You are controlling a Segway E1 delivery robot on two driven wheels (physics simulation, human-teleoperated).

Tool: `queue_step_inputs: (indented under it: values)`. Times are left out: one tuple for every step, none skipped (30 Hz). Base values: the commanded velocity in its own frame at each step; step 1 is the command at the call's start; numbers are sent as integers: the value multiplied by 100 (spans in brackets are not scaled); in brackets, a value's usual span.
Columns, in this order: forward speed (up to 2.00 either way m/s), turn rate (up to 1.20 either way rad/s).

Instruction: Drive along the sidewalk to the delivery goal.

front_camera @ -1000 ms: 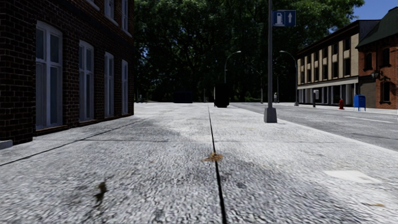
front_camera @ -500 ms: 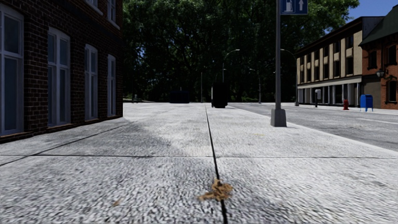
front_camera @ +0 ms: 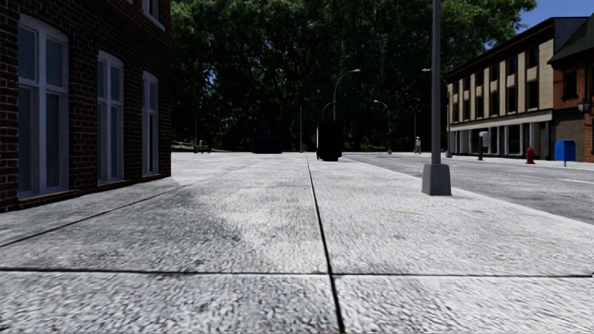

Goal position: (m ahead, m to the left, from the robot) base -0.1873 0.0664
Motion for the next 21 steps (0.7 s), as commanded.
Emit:
queue_step_inputs:
  values:
    - [0, 0]
    - [0, 0]
    - [0, 0]
    - [0, 0]
    - [0, 0]
    - [0, 0]
    - [0, 0]
    - [0, 0]
    - [0, 0]
    - [0, 0]
    - [0, 0]
    - [0, 0]
    - [0, 0]
    - [0, 0]
    - [0, 0]
    - [0, 0]
    - [0, 0]
    - [0, 0]
    - [0, 0]
    - [0, 0]
    - [0, 0]
